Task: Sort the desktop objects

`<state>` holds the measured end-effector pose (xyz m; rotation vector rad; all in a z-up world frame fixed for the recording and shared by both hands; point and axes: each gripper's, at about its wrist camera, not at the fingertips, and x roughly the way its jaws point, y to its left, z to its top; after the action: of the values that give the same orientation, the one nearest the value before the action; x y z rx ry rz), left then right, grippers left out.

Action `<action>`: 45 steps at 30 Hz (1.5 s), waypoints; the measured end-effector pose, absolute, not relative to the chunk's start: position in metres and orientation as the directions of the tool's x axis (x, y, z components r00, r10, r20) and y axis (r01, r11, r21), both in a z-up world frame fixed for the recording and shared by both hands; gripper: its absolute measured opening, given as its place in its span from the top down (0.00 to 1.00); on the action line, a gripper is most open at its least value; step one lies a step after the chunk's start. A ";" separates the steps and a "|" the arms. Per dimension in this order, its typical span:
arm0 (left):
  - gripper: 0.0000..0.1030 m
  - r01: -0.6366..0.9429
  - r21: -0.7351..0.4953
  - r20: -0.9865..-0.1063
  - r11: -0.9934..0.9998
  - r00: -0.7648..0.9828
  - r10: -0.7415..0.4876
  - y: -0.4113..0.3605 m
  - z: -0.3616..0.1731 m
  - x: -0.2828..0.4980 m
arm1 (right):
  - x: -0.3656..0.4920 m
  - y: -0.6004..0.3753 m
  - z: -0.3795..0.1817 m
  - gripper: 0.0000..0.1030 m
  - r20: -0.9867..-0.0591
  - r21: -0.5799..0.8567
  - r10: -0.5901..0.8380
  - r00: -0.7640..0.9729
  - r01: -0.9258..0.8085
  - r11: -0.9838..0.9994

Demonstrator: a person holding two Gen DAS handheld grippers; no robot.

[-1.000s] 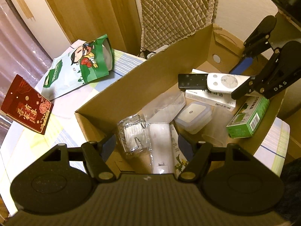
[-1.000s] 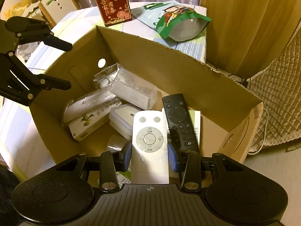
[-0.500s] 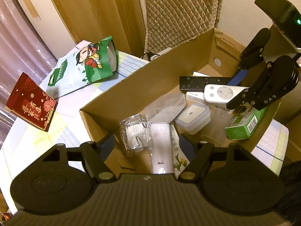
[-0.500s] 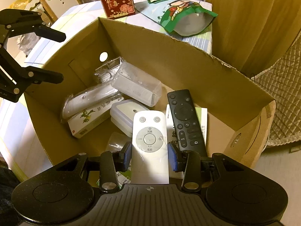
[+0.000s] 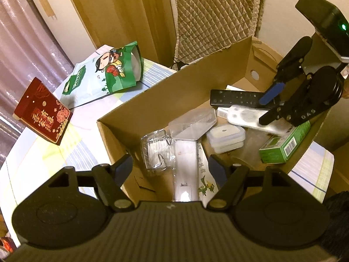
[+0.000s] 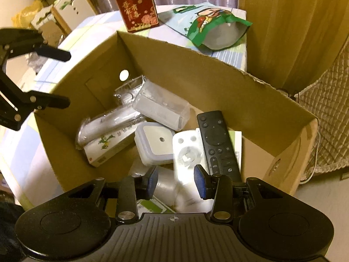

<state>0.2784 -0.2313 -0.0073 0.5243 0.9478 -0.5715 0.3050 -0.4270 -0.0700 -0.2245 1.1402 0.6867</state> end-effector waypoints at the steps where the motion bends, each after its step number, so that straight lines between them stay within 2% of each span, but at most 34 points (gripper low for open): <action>1: 0.28 0.653 0.163 -0.859 0.740 0.463 -0.219 -0.230 -0.006 0.277 | 0.303 -0.429 -0.068 0.46 -0.886 0.182 0.395 0.243 -0.601 0.778; 2: 0.26 0.646 0.161 -0.857 0.746 0.467 -0.219 -0.229 -0.005 0.274 | 0.300 -0.432 -0.065 0.15 -0.881 0.187 0.402 0.251 -0.596 0.781; 3: 0.25 0.640 0.159 -0.855 0.752 0.470 -0.219 -0.228 -0.004 0.272 | 0.296 -0.434 -0.061 0.10 -0.871 0.185 0.408 0.273 -0.587 0.788; 10: 0.17 0.572 0.126 -0.848 0.811 0.485 -0.211 -0.217 0.005 0.252 | 0.266 -0.447 -0.037 0.10 -0.836 0.246 0.441 0.327 -0.495 0.833; 21: 0.10 0.527 0.097 -0.838 0.844 0.500 -0.216 -0.206 0.021 0.214 | 0.200 -0.446 -0.012 0.10 -0.824 0.175 0.291 0.485 -0.271 0.946; 29: 0.09 0.510 0.071 -0.808 0.857 0.533 -0.251 -0.191 0.036 0.192 | 0.163 -0.431 -0.003 0.10 -0.799 0.197 0.253 0.546 -0.160 0.967; 34: 0.09 0.514 0.095 -0.795 0.853 0.555 -0.246 -0.182 0.042 0.173 | 0.144 -0.419 0.000 0.10 -0.783 0.194 0.224 0.580 -0.114 0.974; 45: 0.09 0.518 0.100 -0.787 0.850 0.563 -0.251 -0.165 0.039 0.141 | 0.106 -0.394 -0.005 0.10 -0.790 0.180 0.182 0.586 -0.062 0.982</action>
<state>0.1412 -0.1649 0.0391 0.3391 0.8615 -0.4623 0.1059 -0.3940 -0.0052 0.1382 0.9349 0.1430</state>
